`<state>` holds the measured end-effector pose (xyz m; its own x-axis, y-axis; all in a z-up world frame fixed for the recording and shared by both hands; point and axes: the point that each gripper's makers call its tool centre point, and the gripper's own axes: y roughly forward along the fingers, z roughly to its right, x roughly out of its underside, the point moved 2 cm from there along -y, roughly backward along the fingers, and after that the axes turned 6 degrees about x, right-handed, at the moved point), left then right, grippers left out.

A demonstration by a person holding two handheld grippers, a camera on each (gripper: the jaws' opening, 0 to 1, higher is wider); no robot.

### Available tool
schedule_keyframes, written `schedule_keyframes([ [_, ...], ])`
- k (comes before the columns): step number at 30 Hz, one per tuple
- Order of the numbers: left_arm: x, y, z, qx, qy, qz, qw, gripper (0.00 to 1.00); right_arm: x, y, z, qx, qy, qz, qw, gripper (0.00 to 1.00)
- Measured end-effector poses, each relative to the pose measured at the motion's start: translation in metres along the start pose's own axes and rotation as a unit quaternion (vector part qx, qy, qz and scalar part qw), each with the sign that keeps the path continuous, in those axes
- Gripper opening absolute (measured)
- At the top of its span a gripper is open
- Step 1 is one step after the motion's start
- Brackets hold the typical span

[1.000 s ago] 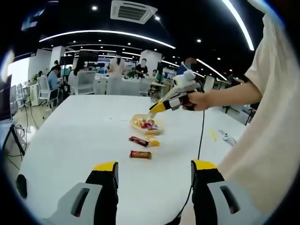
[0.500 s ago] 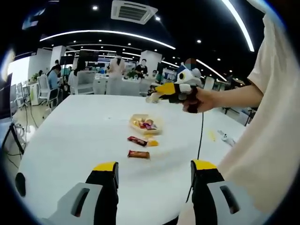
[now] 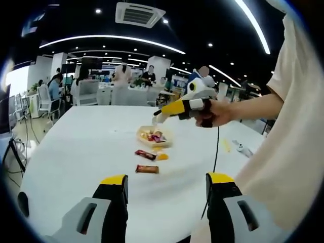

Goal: Place the target food into the container with the food tongs after gripping and lifting it, then release it inside without dropping or visibly crushing the food.

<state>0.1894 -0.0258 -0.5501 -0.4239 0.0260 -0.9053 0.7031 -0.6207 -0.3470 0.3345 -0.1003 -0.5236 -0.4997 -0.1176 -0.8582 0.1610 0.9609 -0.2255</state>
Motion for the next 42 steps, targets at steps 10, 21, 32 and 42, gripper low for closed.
schedule_keyframes([
  [10, 0.005, -0.010, 0.002, -0.001, 0.000, -0.003, 1.0000, 0.62, 0.035, 0.008, 0.016, 0.040, -0.008, -0.044, 0.9982, 0.28],
  [21, 0.015, -0.023, -0.005, -0.010, -0.008, -0.011, 0.9999, 0.62, 0.063, 0.010, 0.042, 0.095, -0.028, -0.090, 0.9910, 0.28],
  [32, 0.020, -0.031, -0.012, -0.018, -0.014, -0.017, 0.9996, 0.62, 0.092, 0.016, 0.070, 0.143, -0.050, -0.154, 0.9764, 0.29],
  [42, 0.024, -0.038, -0.019, -0.038, -0.028, -0.017, 0.9988, 0.62, 0.114, 0.022, 0.093, 0.162, -0.103, -0.210, 0.9586, 0.29],
])
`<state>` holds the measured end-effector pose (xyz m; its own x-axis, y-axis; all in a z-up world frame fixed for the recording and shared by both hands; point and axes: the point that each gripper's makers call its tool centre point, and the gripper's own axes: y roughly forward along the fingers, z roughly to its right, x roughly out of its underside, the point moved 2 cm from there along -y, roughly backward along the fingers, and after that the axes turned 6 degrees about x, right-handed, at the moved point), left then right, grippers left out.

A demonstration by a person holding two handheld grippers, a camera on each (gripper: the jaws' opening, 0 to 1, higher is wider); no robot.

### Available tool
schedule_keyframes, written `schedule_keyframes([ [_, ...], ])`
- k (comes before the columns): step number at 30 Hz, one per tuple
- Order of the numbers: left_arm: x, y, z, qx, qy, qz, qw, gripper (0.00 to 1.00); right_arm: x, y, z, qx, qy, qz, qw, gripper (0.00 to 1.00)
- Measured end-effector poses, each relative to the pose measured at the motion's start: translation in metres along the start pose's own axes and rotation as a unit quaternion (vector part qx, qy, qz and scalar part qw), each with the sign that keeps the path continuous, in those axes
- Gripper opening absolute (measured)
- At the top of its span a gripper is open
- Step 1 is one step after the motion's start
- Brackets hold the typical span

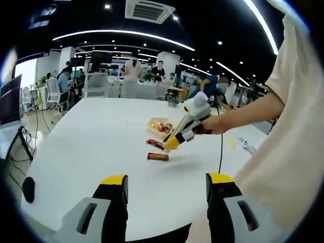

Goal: Place the target food into the container with the food tongs after gripping and lifting it, then release it inside without dropping or visibly crushing the food.

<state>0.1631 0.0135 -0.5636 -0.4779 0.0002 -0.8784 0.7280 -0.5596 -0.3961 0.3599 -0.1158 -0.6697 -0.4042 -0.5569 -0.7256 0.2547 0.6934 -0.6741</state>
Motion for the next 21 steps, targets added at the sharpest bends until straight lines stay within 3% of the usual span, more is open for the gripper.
schedule_keyframes([
  [21, 0.000, 0.008, -0.002, -0.003, -0.011, -0.005, 0.9999, 0.62, 0.012, 0.021, 0.019, 0.037, -0.046, -0.036, 0.9976, 0.29],
])
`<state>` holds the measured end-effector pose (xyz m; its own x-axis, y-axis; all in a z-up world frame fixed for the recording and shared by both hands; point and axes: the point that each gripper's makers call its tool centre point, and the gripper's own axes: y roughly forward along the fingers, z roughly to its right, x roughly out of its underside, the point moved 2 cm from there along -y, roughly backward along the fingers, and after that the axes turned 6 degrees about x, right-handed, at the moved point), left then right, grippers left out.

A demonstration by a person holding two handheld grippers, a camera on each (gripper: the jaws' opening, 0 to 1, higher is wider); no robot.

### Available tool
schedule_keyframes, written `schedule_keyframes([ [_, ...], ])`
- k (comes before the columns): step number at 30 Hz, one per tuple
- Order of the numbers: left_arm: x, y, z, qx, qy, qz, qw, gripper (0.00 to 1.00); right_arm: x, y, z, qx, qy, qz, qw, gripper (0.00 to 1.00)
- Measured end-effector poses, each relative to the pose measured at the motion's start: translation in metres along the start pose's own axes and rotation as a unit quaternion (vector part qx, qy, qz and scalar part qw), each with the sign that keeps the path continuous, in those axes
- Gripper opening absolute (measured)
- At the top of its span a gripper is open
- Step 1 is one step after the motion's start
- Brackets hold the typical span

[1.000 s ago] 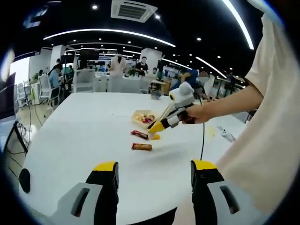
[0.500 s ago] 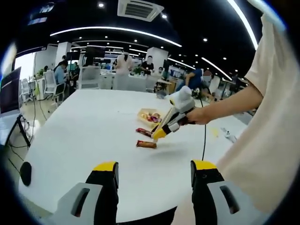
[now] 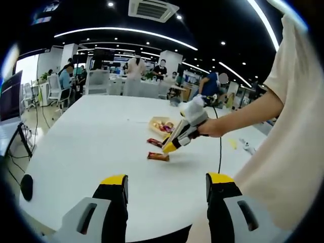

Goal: Place the target food into the container with the food tongs after gripping and lifting it, then release it inside without dropping or visibly crushing the food.

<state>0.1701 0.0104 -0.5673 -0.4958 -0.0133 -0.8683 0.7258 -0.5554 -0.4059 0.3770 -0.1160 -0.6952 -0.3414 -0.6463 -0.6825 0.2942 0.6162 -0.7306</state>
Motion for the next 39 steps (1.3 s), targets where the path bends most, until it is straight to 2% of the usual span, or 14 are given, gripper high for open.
schedule_keyframes([
  [19, 0.004, -0.001, -0.005, -0.013, -0.014, -0.007, 0.9998, 0.62, -0.007, 0.021, 0.003, 0.007, -0.013, -0.001, 0.9999, 0.30],
  [39, 0.005, 0.000, -0.007, -0.018, -0.020, -0.013, 0.9996, 0.62, 0.007, 0.030, 0.000, 0.010, -0.009, -0.008, 0.9999, 0.30],
])
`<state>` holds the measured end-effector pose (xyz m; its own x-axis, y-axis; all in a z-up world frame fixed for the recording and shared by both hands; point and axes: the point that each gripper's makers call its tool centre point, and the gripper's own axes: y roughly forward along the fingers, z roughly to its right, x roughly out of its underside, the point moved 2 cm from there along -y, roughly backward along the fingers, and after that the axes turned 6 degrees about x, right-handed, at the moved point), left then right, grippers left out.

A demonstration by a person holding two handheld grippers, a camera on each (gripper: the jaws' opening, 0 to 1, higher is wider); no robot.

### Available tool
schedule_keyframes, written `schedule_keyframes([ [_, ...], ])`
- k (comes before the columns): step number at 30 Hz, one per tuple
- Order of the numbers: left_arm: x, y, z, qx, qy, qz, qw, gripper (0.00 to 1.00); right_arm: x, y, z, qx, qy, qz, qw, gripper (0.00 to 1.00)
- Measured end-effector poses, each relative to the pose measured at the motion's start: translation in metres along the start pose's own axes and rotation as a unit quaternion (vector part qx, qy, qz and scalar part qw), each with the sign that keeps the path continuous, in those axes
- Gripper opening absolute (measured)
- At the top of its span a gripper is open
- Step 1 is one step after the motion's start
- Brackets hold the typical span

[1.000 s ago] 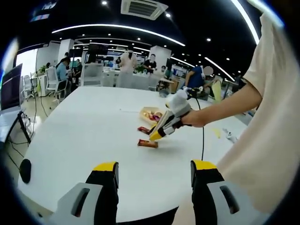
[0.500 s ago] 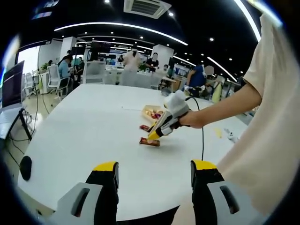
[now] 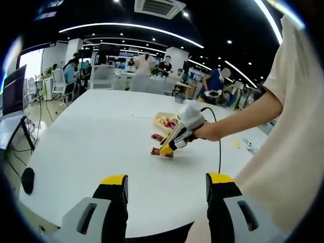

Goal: Place the target food into the container with the food tongs after gripping and lifting it, then release it inside without dropping or visibly crushing the food.

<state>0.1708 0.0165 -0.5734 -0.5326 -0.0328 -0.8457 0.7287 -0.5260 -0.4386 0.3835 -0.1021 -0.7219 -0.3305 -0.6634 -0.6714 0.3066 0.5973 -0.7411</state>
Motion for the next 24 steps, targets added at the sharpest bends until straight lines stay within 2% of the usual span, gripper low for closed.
schedule_keyframes([
  [17, 0.000, 0.001, 0.005, 0.003, 0.002, -0.001, 1.0000, 0.62, 0.019, -0.006, 0.000, 0.006, 0.004, -0.007, 1.0000, 0.29],
  [24, -0.002, 0.001, 0.005, 0.002, 0.003, 0.000, 1.0000, 0.62, 0.020, -0.005, 0.001, 0.010, -0.005, -0.011, 0.9999, 0.29],
])
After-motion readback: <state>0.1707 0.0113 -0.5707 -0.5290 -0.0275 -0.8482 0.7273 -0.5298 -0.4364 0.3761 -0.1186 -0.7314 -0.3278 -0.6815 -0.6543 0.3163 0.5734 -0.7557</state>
